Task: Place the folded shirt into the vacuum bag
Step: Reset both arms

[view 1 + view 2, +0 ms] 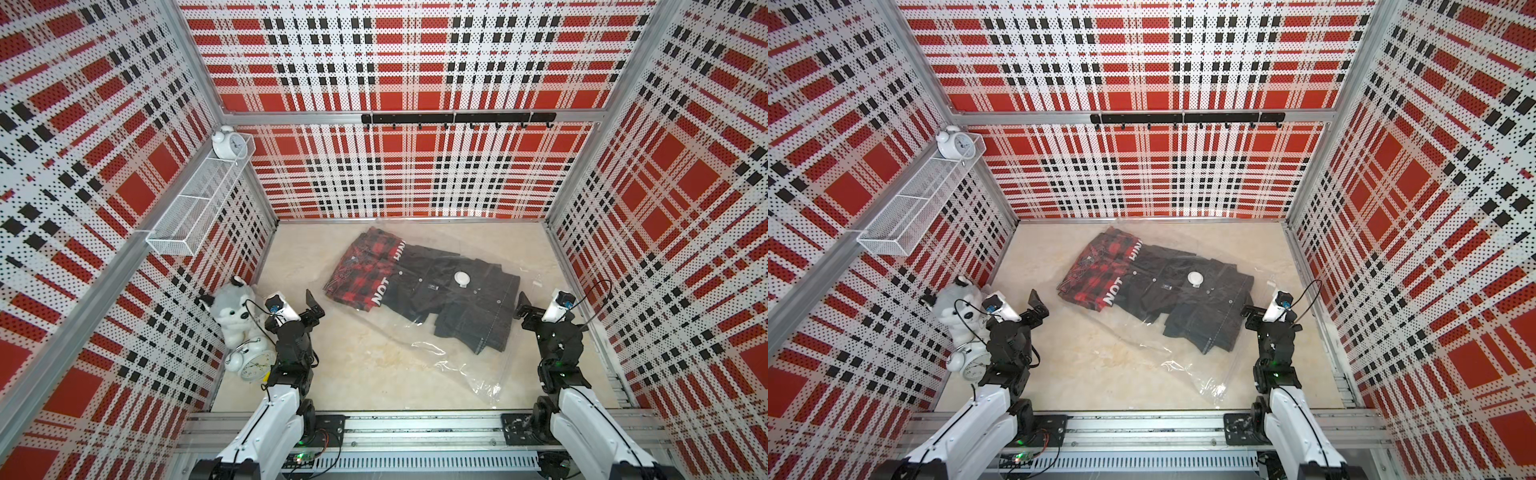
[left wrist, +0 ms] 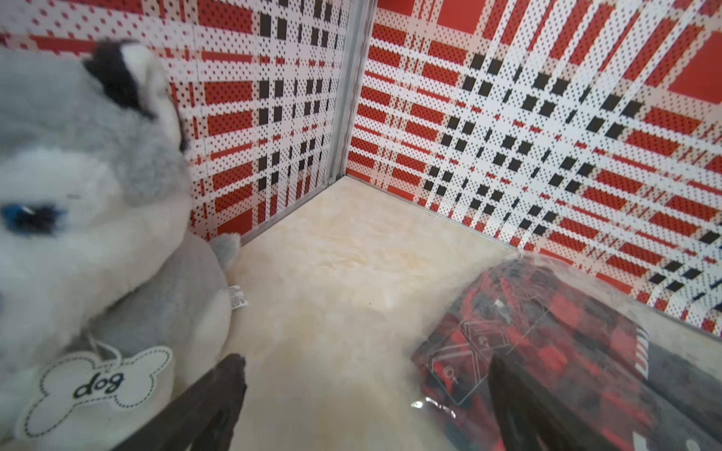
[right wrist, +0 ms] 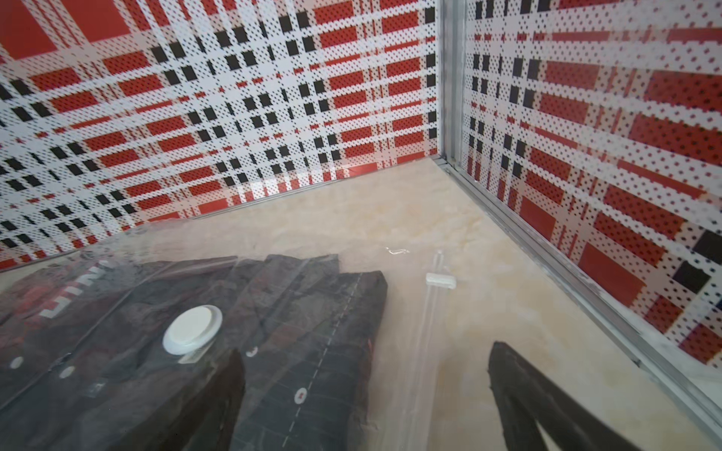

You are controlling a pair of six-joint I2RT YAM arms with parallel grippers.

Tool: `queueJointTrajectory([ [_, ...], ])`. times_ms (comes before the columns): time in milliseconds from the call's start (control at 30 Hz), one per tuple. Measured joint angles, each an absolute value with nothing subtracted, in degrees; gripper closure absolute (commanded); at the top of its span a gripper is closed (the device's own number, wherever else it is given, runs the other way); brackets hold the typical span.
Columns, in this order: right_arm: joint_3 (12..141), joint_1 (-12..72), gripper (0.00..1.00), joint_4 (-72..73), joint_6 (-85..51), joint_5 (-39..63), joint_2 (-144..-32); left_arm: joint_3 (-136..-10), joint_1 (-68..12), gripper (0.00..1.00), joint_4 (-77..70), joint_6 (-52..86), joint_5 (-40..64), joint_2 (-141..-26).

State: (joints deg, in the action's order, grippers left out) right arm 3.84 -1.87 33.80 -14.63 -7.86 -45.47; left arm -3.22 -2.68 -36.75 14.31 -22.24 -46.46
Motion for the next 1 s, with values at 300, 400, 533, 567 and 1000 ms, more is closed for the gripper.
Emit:
queueJointTrajectory([
  [300, 1.06, -1.87, 0.0, 59.61, -14.52, -11.16, -68.95, -1.52, 0.23, 0.02, -59.75, 11.46, -20.6, -66.81],
  [400, 2.15, -1.87, 0.0, 66.26, -13.21, -11.46, -74.7, -2.46, 0.34, 0.02, -67.77, 10.98, -20.8, -73.43],
  [533, 3.01, -1.87, 0.0, 75.72, -11.73, -11.29, -81.6, -3.09, -0.3, 0.02, -77.54, 8.62, -21.26, -79.96],
  [567, 3.01, -1.87, 0.0, 78.17, -11.38, -11.0, -83.61, -2.9, -0.78, 0.02, -80.64, 8.1, -21.56, -81.8],
  [1000, 16.86, 1.28, 0.0, 72.07, -5.21, -5.5, -90.89, -11.27, -4.05, 0.02, -84.34, 2.22, -22.26, -91.26],
])
